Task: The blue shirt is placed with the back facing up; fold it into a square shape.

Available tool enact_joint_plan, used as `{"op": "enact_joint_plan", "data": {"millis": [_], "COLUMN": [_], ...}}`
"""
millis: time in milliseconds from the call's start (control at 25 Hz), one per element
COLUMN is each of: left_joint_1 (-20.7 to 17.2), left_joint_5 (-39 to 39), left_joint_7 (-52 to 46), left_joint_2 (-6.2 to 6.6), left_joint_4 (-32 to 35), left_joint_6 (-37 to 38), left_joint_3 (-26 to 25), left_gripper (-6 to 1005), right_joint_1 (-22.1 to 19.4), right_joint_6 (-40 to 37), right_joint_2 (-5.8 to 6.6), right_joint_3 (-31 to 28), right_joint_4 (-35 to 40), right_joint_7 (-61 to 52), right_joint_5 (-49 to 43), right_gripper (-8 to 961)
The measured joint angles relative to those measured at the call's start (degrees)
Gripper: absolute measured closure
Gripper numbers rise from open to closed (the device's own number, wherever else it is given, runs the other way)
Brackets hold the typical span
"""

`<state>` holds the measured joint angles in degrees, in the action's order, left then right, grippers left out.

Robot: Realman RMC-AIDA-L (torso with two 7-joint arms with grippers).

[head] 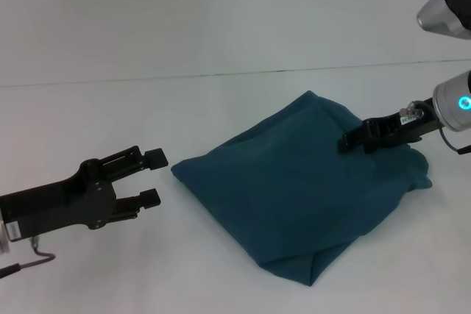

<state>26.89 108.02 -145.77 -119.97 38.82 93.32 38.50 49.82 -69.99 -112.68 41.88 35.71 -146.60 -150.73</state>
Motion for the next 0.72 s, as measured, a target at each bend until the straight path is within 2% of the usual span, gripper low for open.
{"op": "enact_joint_plan", "data": {"millis": [360,720], "left_joint_1": [0.4,0.4], "left_joint_5": [1.9,1.9], "left_joint_7": [-0.3,-0.2], "left_joint_2": [-0.48,-0.53], "left_joint_4": [-0.3,-0.3], "left_joint_6": [-1.5,-1.6], "left_joint_3": [1.1,0.9], "left_gripper": [62,62], "right_joint_1": [0.4,-0.3], "right_joint_6": [0.0,3.7], "right_joint_2": [0.27,-0.46], "right_joint_3": [0.7,0.5], "right_joint_4": [-0.4,-3.7], "right_joint_7": [0.0,1.6], "right_joint_5": [-0.4,2.4], "right_gripper": [361,364]}}
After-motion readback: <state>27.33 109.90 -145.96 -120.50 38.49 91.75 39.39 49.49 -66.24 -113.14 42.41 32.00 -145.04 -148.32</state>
